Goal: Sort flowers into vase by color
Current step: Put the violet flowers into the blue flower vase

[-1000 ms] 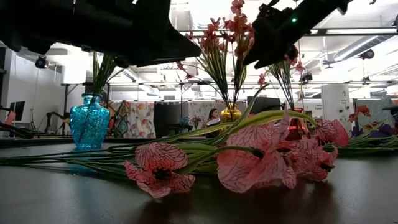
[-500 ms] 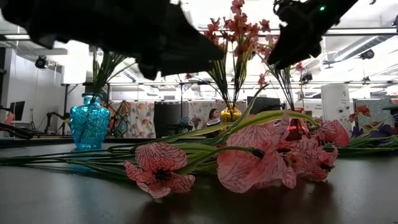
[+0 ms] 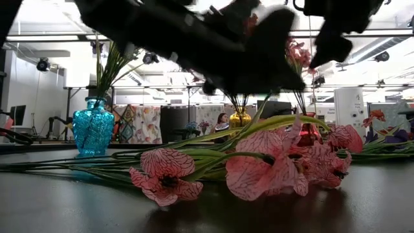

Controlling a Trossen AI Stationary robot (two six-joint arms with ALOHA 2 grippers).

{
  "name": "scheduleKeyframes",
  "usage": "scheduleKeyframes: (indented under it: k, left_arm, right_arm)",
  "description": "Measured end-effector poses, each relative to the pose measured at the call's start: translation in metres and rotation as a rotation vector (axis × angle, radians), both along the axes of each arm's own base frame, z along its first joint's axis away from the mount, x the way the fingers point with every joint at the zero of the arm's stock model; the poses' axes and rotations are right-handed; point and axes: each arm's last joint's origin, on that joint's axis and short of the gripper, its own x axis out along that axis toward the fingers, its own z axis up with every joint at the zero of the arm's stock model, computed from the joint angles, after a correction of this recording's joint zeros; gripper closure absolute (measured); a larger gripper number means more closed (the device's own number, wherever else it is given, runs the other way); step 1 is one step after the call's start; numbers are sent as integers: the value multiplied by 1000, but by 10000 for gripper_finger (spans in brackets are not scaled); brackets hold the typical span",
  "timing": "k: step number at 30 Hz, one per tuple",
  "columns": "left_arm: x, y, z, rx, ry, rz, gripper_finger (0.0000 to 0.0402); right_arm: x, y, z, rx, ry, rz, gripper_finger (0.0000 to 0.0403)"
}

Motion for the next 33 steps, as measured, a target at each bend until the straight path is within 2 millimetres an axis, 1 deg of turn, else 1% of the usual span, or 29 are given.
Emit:
scheduleKeyframes:
  k: [4,8,11,14,18,21,24,26,33]
  left_arm:
    - [25,0,-14,22,98,1,174]
    - [41,2,-22,21,180,17,174]
    - [48,6,-25,31,227,27,176]
    - [54,13,-27,-8,263,9,184]
    - [55,22,-39,-94,325,-34,201]
    - [54,23,-40,-91,333,-30,218]
    - [54,23,-41,-90,338,-30,245]
    - [54,23,-41,-95,344,-27,269]
    - [53,23,-42,-99,349,-20,386]
  right_arm:
    - [-11,1,-3,117,104,24,122]
    - [-22,0,-10,129,233,-14,128]
    - [-27,-1,-13,129,301,-38,132]
    - [-28,-1,-14,128,316,-40,136]
    - [-29,1,-14,126,317,-27,138]
    - [-30,4,-14,125,318,-13,137]
    - [-30,7,-14,123,319,2,136]
    - [-30,8,-14,122,320,10,136]
    - [-31,11,-14,119,320,26,141]
